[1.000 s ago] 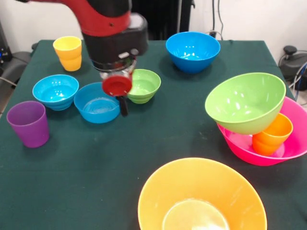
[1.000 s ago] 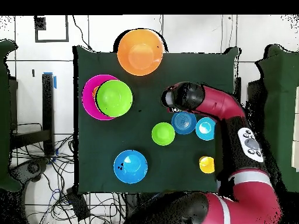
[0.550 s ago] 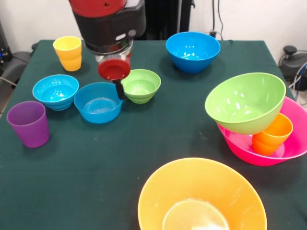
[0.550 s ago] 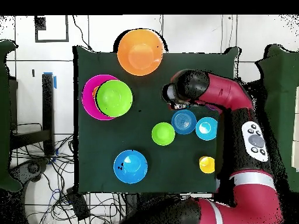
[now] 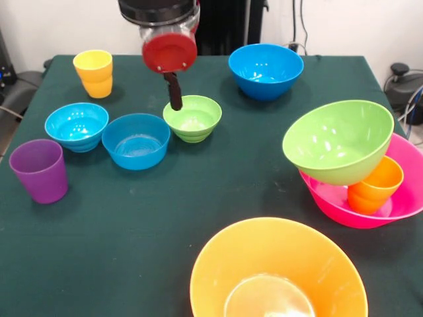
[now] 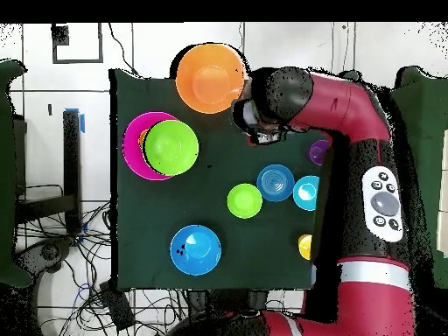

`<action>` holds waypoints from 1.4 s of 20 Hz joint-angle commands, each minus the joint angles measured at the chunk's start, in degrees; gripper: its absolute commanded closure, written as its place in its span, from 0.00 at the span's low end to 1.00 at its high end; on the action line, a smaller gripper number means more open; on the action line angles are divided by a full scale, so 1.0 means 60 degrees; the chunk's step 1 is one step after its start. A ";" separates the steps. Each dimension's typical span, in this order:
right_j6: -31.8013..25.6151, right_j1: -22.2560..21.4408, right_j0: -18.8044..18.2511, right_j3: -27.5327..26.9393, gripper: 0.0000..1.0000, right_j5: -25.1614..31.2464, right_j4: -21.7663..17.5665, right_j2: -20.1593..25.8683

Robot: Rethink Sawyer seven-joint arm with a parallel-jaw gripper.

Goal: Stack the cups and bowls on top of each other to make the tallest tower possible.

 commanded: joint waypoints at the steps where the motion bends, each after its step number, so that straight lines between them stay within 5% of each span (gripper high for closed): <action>1: -0.2345 0.0296 0.0213 -0.1333 0.00 0.1206 -0.0514 0.0784; 12: -0.1855 0.1349 0.0720 -0.2488 0.00 0.0699 -0.0646 0.0701; 28: -0.1628 0.1612 0.1126 -0.3163 0.00 0.0909 -0.0602 0.0290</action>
